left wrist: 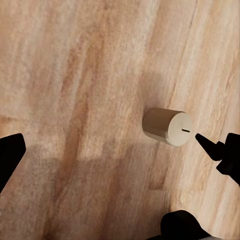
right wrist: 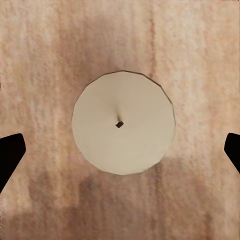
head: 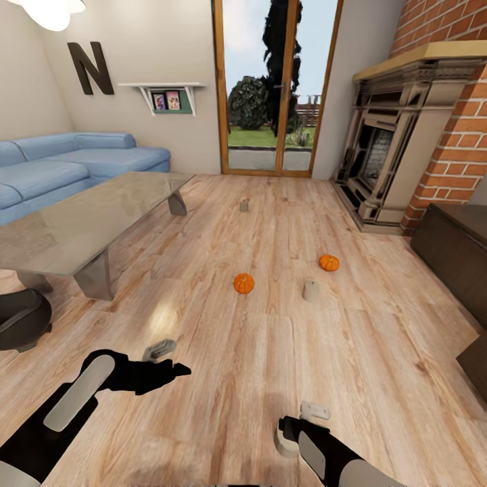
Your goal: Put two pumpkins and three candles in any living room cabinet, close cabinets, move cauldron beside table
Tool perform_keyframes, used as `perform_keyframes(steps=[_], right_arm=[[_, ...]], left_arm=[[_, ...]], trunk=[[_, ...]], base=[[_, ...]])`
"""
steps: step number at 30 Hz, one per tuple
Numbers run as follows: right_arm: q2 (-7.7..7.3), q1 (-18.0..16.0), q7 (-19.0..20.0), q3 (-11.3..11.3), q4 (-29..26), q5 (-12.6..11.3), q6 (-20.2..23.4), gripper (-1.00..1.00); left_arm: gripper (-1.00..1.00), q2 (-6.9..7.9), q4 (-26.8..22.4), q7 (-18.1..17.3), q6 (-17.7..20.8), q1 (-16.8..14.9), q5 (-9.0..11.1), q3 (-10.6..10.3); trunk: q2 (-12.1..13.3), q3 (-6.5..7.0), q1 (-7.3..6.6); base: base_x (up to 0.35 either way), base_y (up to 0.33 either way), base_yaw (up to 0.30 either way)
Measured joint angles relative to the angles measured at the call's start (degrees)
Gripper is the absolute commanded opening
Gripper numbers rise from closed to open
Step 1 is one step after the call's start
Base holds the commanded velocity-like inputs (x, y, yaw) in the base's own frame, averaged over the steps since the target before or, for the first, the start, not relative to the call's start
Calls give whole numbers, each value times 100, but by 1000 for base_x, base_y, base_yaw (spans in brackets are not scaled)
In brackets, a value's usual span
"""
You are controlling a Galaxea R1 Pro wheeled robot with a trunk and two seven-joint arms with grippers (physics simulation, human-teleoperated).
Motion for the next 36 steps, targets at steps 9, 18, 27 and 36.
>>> perform_keyframes(steps=[9,18,27,36], right_arm=[[27,-23,2,73,-321,2,16,100],[31,-40,3,75,-344,2,17,100],[31,-41,3,75,-345,2,-13,100],[31,-40,3,75,-344,0,-95,100]], left_arm=[[100,16,-17,0,2,0,9,1],[100,15,-17,0,2,1,9,-1],[100,16,-30,0,2,1,23,1],[100,16,-35,0,2,0,23,1]], trunk=[[-12,-200,23],[-24,-399,46],[-36,-599,70],[-48,-798,93]], base=[[0,0,0],[0,0,0],[0,0,0],[0,0,0]])
